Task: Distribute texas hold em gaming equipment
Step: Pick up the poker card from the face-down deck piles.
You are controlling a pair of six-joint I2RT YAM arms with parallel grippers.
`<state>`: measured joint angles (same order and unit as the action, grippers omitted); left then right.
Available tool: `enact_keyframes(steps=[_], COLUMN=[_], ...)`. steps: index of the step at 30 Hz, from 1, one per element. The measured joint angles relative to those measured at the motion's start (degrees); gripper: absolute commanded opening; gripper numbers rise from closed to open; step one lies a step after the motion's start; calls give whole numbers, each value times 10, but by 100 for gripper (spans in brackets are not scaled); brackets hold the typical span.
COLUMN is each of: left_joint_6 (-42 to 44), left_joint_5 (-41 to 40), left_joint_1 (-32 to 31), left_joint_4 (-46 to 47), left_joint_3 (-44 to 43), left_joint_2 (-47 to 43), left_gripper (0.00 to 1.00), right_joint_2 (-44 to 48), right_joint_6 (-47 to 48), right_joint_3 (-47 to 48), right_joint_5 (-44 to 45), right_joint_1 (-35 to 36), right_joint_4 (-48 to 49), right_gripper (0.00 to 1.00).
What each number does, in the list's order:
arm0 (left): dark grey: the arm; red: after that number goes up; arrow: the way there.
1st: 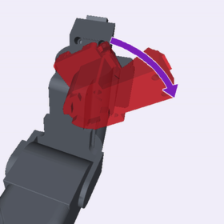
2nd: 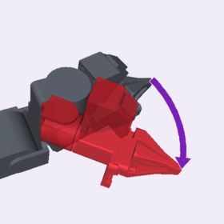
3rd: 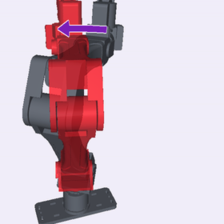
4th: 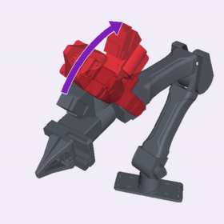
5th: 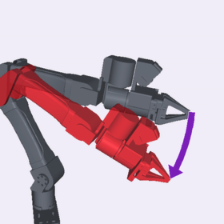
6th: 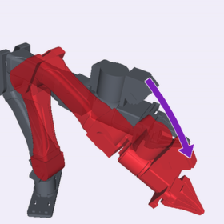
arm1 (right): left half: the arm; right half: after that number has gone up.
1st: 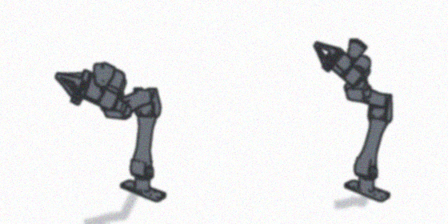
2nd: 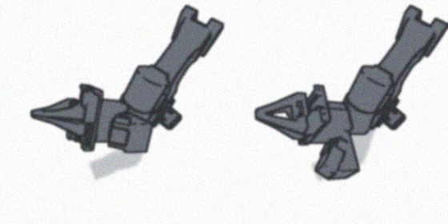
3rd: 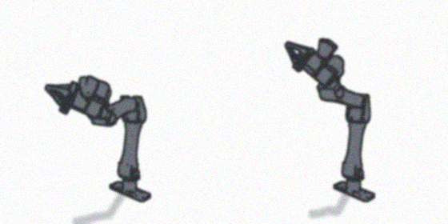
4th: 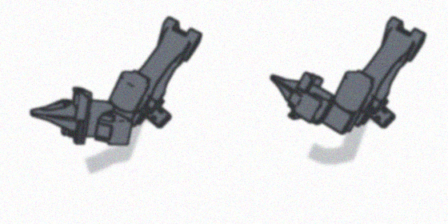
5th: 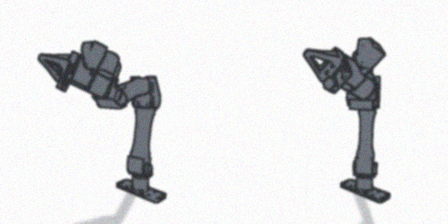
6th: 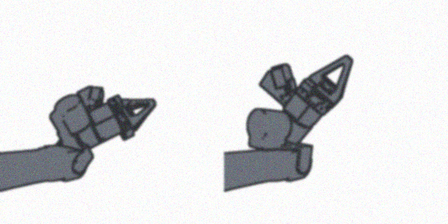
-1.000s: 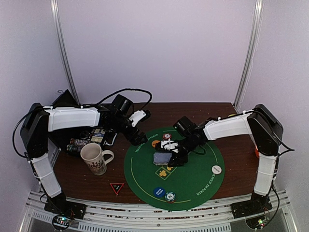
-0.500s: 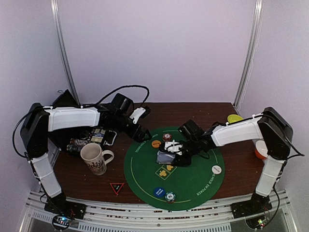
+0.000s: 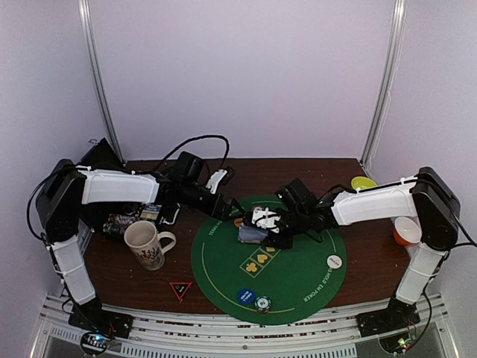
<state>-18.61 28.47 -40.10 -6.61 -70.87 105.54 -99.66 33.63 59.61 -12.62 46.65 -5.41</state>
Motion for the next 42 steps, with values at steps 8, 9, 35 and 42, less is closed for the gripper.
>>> enact_keyframes(steps=[8, 9, 35, 42], left_joint_6=[1, 1, 34, 35], left_joint_5=[1, 1, -19, -2], left_joint_1=[-21, -24, -19, -10], left_joint_4=[10, 10, 7, 7], left_joint_3=[-1, -1, 4, 4], left_joint_2=[62, 66, 54, 32], left_gripper=[96, 94, 67, 58], right_joint_2=[0, 0, 0, 0], right_joint_6=[-7, -7, -6, -6], right_joint_3=[0, 0, 0, 0], right_joint_5=[6, 7, 24, 25], right_joint_1=[1, 1, 1, 1], right_joint_4=[2, 4, 8, 6], right_gripper=[51, 51, 51, 51])
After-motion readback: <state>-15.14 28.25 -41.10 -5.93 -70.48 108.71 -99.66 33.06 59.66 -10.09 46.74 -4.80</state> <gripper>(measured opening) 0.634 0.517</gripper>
